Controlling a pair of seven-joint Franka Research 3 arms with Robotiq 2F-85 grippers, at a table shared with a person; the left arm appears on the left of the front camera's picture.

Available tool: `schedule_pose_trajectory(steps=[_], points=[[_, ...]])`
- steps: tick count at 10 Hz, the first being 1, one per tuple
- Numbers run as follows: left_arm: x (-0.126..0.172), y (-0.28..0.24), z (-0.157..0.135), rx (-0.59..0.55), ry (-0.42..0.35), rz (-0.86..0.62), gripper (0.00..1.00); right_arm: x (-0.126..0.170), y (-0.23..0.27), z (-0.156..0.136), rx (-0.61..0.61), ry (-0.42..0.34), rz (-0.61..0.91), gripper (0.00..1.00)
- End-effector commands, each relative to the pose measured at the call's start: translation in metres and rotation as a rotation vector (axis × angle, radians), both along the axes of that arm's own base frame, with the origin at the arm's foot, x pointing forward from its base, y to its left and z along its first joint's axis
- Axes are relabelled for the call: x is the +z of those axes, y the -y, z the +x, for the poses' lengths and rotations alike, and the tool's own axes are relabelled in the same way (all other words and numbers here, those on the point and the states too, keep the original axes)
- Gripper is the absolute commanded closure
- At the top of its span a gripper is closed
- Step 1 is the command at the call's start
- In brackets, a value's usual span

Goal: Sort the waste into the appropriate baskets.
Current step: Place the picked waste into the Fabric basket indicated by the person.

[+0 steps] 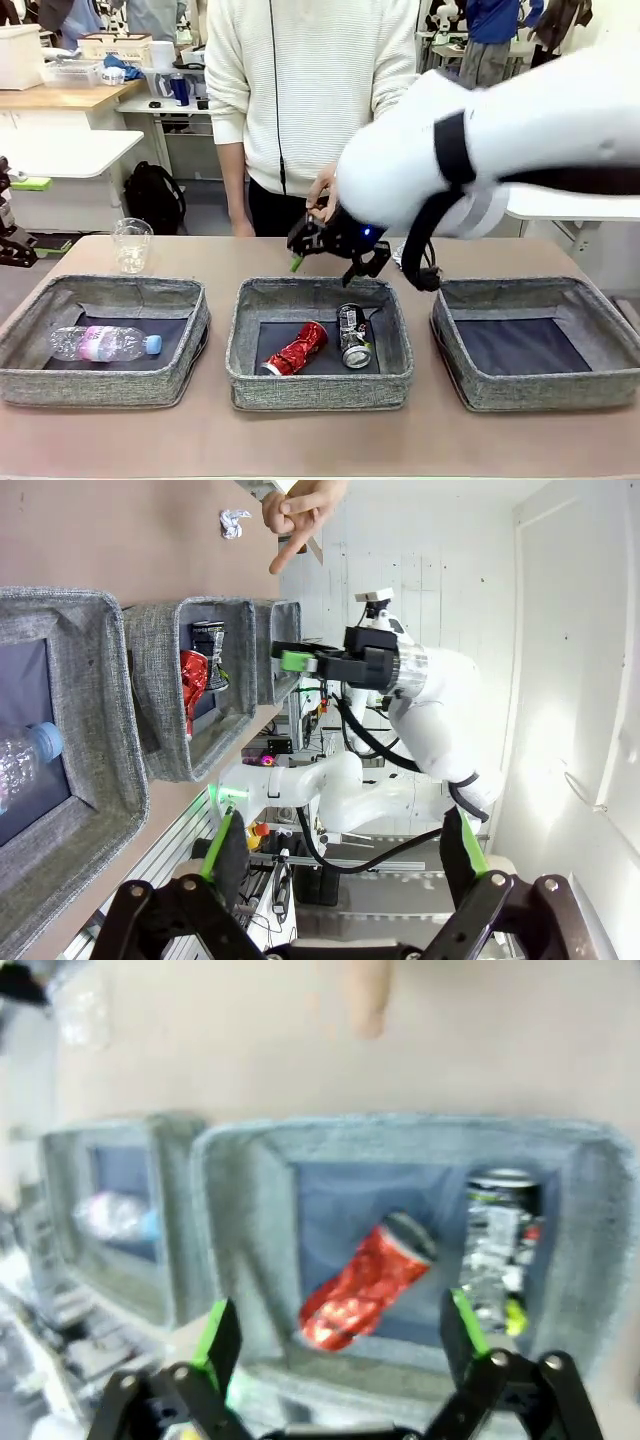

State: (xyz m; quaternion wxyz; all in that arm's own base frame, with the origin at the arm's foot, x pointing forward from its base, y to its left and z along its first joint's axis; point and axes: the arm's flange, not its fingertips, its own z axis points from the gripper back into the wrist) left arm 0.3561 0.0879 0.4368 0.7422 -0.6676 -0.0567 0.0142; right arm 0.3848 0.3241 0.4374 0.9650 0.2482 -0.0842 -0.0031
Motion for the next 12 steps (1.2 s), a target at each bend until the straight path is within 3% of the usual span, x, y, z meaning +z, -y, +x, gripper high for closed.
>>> schedule_pose_trajectory(steps=[1,2,3,5,6,7,8,12], points=[[0.001,0.0,-0.004,-0.012,0.009,-0.002,0.0,0.047,0.076,-0.01,-0.023,-0.143,0.29,0.0],[0.001,0.0,-0.004,-0.012,0.009,-0.002,0.0,0.067,0.116,-0.016,-0.04,-0.145,0.428,0.0],[0.001,0.0,-0.004,-0.012,0.009,-0.002,0.0,0.071,0.161,-0.019,-0.087,-0.209,0.494,0.0],[0.001,0.0,-0.004,-0.012,0.009,-0.002,0.0,0.059,0.225,-0.018,-0.036,-0.333,0.646,0.0],[0.001,0.0,-0.004,-0.012,0.009,-0.002,0.0,0.045,0.258,-0.015,0.037,-0.346,0.724,0.0],[0.001,0.0,-0.004,-0.012,0.009,-0.002,0.0,0.03,0.291,-0.014,0.104,-0.327,0.795,0.0],[0.001,0.0,-0.004,-0.012,0.009,-0.002,0.0,0.018,0.316,-0.017,0.097,-0.292,0.825,0.0],[0.001,0.0,-0.004,-0.012,0.009,-0.002,0.0,-0.031,0.389,-0.06,-0.048,-0.116,1.001,0.0]])
